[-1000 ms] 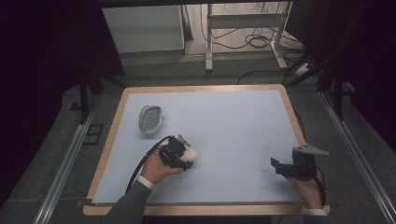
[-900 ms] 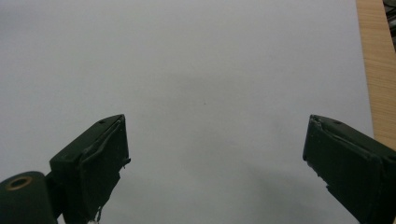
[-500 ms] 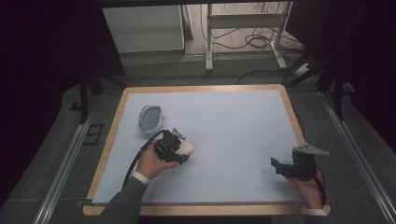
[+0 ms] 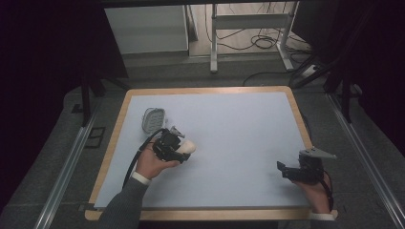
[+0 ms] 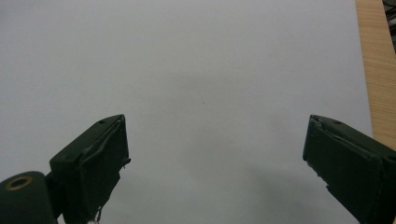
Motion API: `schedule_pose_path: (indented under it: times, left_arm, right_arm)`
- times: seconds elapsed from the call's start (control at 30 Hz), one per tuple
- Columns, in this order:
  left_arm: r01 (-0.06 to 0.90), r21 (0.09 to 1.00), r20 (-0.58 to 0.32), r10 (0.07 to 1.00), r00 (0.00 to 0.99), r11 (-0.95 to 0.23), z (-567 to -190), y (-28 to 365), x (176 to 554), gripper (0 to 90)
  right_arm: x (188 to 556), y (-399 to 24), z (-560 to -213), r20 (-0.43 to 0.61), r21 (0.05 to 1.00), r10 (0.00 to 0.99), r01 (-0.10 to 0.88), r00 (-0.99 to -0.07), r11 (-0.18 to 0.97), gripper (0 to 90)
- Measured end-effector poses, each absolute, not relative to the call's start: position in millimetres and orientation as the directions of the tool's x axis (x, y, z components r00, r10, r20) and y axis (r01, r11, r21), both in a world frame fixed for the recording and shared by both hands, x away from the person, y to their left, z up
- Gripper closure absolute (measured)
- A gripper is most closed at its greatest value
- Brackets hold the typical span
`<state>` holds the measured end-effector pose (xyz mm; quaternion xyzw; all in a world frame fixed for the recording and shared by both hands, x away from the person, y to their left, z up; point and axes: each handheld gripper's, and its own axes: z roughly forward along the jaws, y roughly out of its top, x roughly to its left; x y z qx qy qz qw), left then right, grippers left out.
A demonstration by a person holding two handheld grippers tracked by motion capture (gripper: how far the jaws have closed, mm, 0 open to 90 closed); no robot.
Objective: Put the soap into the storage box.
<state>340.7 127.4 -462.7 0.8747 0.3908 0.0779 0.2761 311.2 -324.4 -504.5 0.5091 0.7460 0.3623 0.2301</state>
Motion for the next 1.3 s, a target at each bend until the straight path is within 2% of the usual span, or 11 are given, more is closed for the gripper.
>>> schedule_pose_path:
  times: [0.7,1.3]
  left_arm:
    - [0.655,0.559,-0.083,0.752,0.654,-0.508,-458,142,347,49.7]
    - [0.64,0.585,-0.056,0.762,0.645,-0.499,-437,151,351,49.7]
  right_arm:
    - [311,-325,-504,0.029,0.776,0.926,0.592,-0.376,0.215,6.5]
    - [311,-325,-503,0.029,0.78,0.926,0.588,-0.375,0.214,6.5]
